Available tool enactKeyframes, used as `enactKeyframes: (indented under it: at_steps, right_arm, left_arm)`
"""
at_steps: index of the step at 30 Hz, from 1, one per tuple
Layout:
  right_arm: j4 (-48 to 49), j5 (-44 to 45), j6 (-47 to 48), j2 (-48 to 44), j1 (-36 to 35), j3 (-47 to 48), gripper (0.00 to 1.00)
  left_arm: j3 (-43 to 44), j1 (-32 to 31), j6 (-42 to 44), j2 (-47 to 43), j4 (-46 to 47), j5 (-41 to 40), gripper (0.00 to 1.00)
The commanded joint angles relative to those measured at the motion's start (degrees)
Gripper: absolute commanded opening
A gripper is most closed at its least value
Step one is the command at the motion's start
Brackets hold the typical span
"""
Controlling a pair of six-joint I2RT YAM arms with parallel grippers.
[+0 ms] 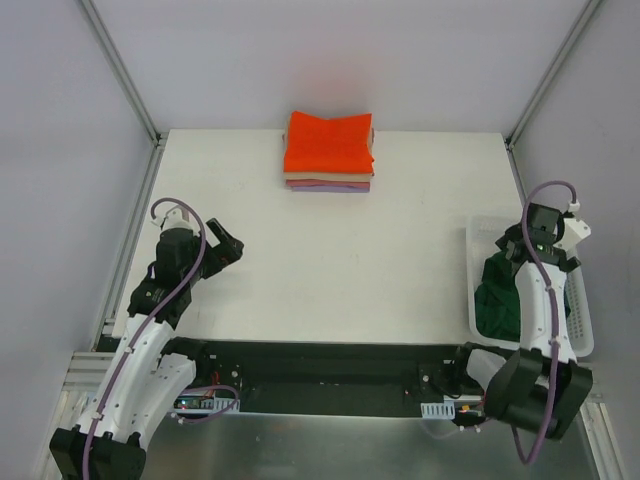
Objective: Fold and stack the t-shirts
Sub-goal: Grab crumpled tshirt from bin with the right arm
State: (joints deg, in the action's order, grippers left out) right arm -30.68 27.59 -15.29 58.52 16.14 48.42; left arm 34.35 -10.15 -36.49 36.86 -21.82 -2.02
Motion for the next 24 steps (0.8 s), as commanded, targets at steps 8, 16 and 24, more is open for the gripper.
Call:
enactKeyframes:
  at_steps: [8,16,24]
  right_arm:
    - [1.8,-1.8,-3.1,18.9,5.0,-1.9,0.75]
    - [7.2,-6.9,-1.9,12.3,5.0,-4.7,0.0]
    - [2.1,-13.4,3.7,-8.7,4.9,-0.1,0.0]
  left_arm:
    - [0.2,-0.2,-0.1,0.8,0.2,0.1,0.99]
    - [-0.8,-0.2,-0.4,-0.9,0.2,-0.4,0.99]
    - [-0.7,-0.2,-0.6,-2.9,0.2,1.2,0.99]
